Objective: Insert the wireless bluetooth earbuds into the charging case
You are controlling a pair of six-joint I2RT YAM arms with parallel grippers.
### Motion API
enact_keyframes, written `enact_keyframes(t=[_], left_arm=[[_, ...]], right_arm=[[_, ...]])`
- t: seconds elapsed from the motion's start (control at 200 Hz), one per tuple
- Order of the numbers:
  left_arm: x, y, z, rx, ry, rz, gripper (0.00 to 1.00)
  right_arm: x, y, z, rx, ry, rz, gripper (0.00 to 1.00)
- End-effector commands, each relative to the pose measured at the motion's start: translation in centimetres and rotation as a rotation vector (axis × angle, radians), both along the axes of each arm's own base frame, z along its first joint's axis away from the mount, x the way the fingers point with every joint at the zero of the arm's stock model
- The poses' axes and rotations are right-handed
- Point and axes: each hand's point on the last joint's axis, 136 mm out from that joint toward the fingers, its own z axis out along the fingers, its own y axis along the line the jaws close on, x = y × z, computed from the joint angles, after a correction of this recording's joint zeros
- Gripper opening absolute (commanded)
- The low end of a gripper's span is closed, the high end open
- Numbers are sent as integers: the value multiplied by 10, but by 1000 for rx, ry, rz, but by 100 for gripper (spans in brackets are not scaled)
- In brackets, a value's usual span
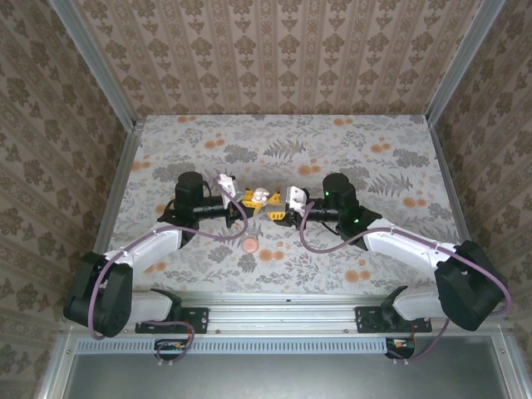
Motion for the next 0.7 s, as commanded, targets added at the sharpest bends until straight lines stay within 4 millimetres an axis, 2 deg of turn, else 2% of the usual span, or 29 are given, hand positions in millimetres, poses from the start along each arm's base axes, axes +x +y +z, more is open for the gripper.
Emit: enact_keyframes(t=[0.0, 0.23, 0.45, 0.455, 0.495, 0.695], left_arm=[[-8, -2, 8, -18, -48, -30, 8], [-10, -2, 9, -17, -52, -28, 8], [-9, -2, 9, -16, -54, -26, 8], [-9, -2, 9, -16, -54, -26, 8], [-9, -2, 9, -16, -53, -25, 8], [-8, -1, 8, -13, -52, -23, 8]], right_arm=[[9, -3, -1, -2, -13, -30, 38], [17, 3, -1, 6, -9, -26, 43], [15, 8, 8, 23, -13, 8, 42], [16, 10, 0, 12, 4, 10, 42], [16, 12, -2, 9, 9, 16, 42], [10, 20, 2, 12, 2, 55, 38]])
